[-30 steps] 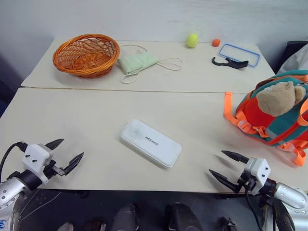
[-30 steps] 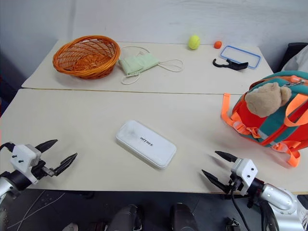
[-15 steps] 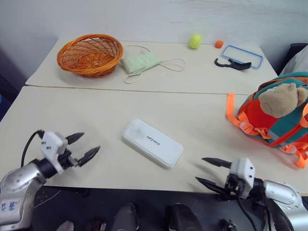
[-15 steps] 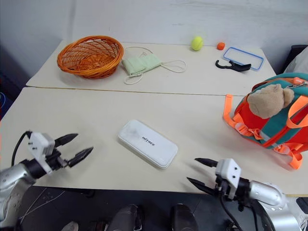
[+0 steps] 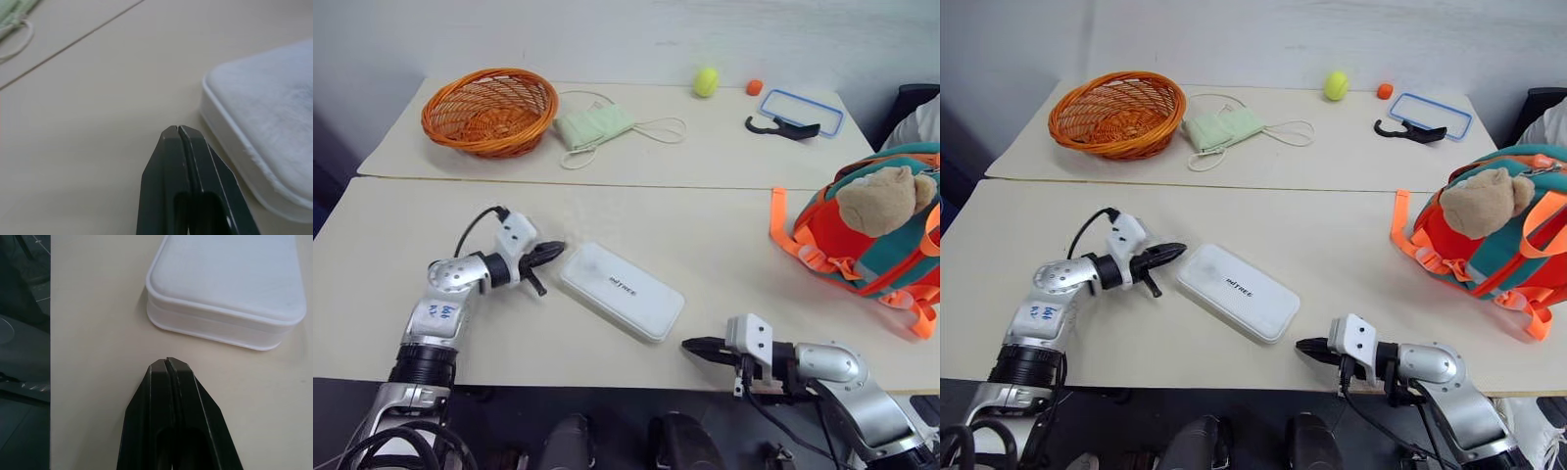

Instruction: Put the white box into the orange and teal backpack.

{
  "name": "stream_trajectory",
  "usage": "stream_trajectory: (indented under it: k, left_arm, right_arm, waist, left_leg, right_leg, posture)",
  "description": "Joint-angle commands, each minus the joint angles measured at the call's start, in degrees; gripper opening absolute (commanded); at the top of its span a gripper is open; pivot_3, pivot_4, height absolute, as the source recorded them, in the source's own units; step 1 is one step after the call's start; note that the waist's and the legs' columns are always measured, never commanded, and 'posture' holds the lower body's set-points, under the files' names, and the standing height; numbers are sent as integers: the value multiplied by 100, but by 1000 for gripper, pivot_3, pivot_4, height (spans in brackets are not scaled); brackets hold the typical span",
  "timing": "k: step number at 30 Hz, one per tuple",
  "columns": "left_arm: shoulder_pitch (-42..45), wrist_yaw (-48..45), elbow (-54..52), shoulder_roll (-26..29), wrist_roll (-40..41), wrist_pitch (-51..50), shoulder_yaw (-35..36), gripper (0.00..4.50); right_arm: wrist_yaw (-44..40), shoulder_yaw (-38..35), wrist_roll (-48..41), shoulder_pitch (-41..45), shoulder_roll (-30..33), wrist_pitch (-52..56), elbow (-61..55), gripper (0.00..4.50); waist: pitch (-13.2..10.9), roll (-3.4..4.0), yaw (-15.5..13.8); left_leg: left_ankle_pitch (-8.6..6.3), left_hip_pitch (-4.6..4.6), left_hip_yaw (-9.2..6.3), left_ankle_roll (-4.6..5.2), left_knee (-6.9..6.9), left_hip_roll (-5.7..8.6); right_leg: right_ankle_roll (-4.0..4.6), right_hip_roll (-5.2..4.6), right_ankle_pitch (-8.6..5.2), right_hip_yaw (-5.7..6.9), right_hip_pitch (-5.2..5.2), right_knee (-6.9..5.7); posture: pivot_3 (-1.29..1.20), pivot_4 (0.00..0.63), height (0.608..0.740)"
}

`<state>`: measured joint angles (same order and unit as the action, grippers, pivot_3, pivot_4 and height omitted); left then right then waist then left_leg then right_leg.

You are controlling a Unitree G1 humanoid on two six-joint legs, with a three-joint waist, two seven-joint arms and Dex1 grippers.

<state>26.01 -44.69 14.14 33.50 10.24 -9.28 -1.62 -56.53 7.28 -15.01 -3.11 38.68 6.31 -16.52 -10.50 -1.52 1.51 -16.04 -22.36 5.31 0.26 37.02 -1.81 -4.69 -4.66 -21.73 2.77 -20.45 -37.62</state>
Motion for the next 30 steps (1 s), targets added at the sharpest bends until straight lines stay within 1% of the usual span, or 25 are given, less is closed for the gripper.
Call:
stream_trajectory:
  k: [1,5,8,12,17,20,23,24,25,26,28,30]
  left_arm:
    - [-5,-115,-93,-28,-67,141,-48,46]
    - [-173,-227,-344,-141,107,82,15,46]
    - [-455,-433,-765,-178,383,-99,48,46]
    - [-912,-632,-1423,-95,581,-410,33,46]
    - [-1418,-718,-2198,74,918,-996,232,46]
    - [-1676,-652,-2572,115,1125,-1292,370,46]
    - [-1865,-584,-2754,148,1177,-1371,482,46]
    - [-1924,-608,-2839,287,1362,-1809,573,46]
    - [-1982,-622,-2893,407,1750,-2360,830,46]
    - [-2003,-592,-2896,498,2070,-2803,1079,219]
    - [-1955,-486,-2754,526,2662,-3266,1674,640]
    - [-1776,-246,-2597,516,3208,-3940,2148,1220]
  right_arm:
    - [127,-24,68,111,-51,5,-37,0]
    - [239,-86,133,341,-110,-4,109,0]
    - [226,-219,-17,499,-155,3,258,0]
    - [125,-440,-60,763,-72,-39,682,0]
    - [-3,-584,70,1142,32,-255,1283,0]
    - [-6,-619,125,1307,25,-340,1549,0]
    - [-34,-595,218,1410,54,-431,1727,0]
    - [-24,-619,208,1428,56,-390,1770,0]
    - [-10,-689,149,1454,64,-273,1837,0]
    - [3,-741,107,1483,75,-171,1892,0]
    - [-4,-830,122,1533,150,-148,2044,0]
    - [-67,-866,175,1563,226,-231,2186,0]
  waist:
    - [0,0,-9]
    - [0,0,-8]
    - [0,0,-4]
    - [0,0,-4]
    - [-1,3,0]
    - [-2,4,1]
    - [-2,4,2]
    - [-2,4,-1]
    - [-2,4,3]
    - [-2,4,6]
    - [-3,5,8]
    - [-3,6,8]
  left_leg:
    - [0,0,0,0,2,0]
    - [-2,-1,-1,4,12,1]
    - [-2,-1,-3,3,8,0]
    - [-3,0,-2,5,10,1]
    - [-3,1,-2,7,10,1]
    - [-3,0,-3,6,5,0]
    - [-3,1,-2,7,8,1]
    - [-4,1,-3,7,8,1]
    - [-4,1,-3,8,8,1]
    - [-4,0,-4,7,6,0]
    - [-4,0,-5,7,6,-2]
    - [-3,1,-6,7,6,-2]
  right_leg:
    - [0,0,0,0,0,0]
    - [0,-4,0,-1,3,-5]
    - [0,-3,0,-1,1,-5]
    - [0,-6,0,-2,3,-5]
    - [0,-7,0,-3,5,-6]
    - [0,-7,0,-3,3,-3]
    - [0,-8,0,-5,5,-3]
    - [0,-8,0,-4,5,-3]
    - [0,-8,0,-4,5,-3]
    - [0,-8,0,-4,5,-3]
    - [0,-8,0,-4,4,-4]
    - [0,-8,0,-3,4,-4]
  posture:
    - [0,150,740]
    - [0,150,740]
    - [0,150,740]
    - [0,150,740]
    - [0,150,740]
    - [0,150,740]
    - [0,150,740]
    - [0,150,740]
    - [0,150,740]
    - [0,150,740]
    - [0,150,740]
    - [0,150,740]
